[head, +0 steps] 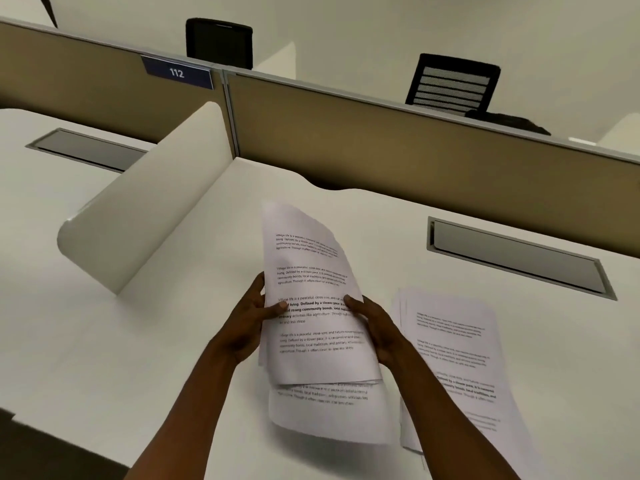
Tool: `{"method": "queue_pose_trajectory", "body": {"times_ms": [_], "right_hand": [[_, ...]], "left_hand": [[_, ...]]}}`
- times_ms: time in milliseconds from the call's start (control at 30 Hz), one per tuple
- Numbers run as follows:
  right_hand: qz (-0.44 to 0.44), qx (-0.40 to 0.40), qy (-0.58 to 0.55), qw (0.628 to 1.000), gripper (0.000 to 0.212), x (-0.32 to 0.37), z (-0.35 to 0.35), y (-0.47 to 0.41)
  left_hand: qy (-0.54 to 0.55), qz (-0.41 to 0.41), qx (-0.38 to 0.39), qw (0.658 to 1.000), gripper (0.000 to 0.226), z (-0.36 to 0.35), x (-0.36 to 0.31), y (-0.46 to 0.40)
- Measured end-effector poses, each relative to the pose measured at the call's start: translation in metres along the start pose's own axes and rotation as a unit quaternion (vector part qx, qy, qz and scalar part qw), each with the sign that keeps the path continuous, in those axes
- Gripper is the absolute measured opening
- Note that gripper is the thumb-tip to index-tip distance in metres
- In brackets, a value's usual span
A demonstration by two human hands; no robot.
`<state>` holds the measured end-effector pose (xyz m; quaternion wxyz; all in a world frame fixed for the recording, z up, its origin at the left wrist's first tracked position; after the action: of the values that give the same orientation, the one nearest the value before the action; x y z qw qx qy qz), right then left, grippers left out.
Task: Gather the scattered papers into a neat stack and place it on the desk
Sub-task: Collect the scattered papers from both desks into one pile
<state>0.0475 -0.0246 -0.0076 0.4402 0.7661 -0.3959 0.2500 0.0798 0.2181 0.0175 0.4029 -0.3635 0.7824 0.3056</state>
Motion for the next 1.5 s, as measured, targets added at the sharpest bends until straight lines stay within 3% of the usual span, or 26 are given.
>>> {"method": "queue_pose_trajectory", "body": {"times_ms": [100,267,367,500,633,833,933,1000,1133,1233,1367,1500], "right_hand": [[0.032,0.029,-0.014,0.999,0.057,0.006,0.006,0.014],[0.133,-0.104,0.142,0.975,0.063,0.04,0.013,0.037],[0.217,-0.121,0.197,0.948,0.055,0.071,0.011,0.049],[0.273,-0.11,0.151,0.944,0.046,0.088,0.005,0.056],[0.295,-0.132,0.122,0.938,0.035,0.076,0.001,0.053],[0.317,-0.144,0.125,0.929,0.03,0.062,-0.004,0.056],[0.328,-0.143,0.135,0.924,0.04,0.06,-0.004,0.056],[0.313,-0.158,0.14,0.926,0.046,0.051,-0.001,0.053],[0.268,-0.21,0.182,0.923,0.032,0.03,0.008,0.048],[0.28,-0.217,0.174,0.919,0.033,0.032,0.009,0.053],[0.258,-0.23,0.169,0.923,0.05,0.018,0.013,0.053],[0.226,-0.279,0.174,0.917,0.04,-0.003,0.022,0.054]], "left_hand": [[-0.017,0.01,0.009,1.0,0.064,-0.009,0.002,-0.009],[-0.091,-0.034,-0.011,0.995,0.06,-0.022,-0.016,-0.017],[-0.155,-0.089,-0.023,0.984,0.053,-0.032,-0.036,-0.018],[-0.247,-0.143,-0.027,0.958,0.047,-0.046,-0.048,-0.019],[-0.262,-0.154,-0.063,0.951,0.043,-0.051,-0.035,-0.016],[-0.267,-0.158,-0.1,0.946,0.047,-0.05,-0.025,-0.008],[-0.275,-0.152,-0.111,0.943,0.054,-0.048,-0.026,-0.006],[-0.27,-0.139,-0.122,0.945,0.054,-0.043,-0.021,-0.006],[-0.271,-0.094,-0.124,0.95,0.039,-0.04,-0.005,-0.007],[-0.267,-0.105,-0.123,0.95,0.042,-0.044,-0.007,-0.007],[-0.274,-0.075,-0.119,0.951,0.052,-0.041,0.002,-0.009],[-0.319,-0.057,-0.133,0.937,0.039,-0.047,0.013,-0.012]]}}
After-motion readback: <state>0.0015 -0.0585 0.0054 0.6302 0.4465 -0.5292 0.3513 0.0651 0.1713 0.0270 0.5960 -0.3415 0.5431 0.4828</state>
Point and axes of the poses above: each hand's wrist, its own y-axis away from the middle knuckle, its own z-axis out of the back of the hand, x = y × z, the point moved 3 cm from there along -y, towards the middle knuckle, and after that the axes turned 8 degrees about x, right-handed, at the moved point
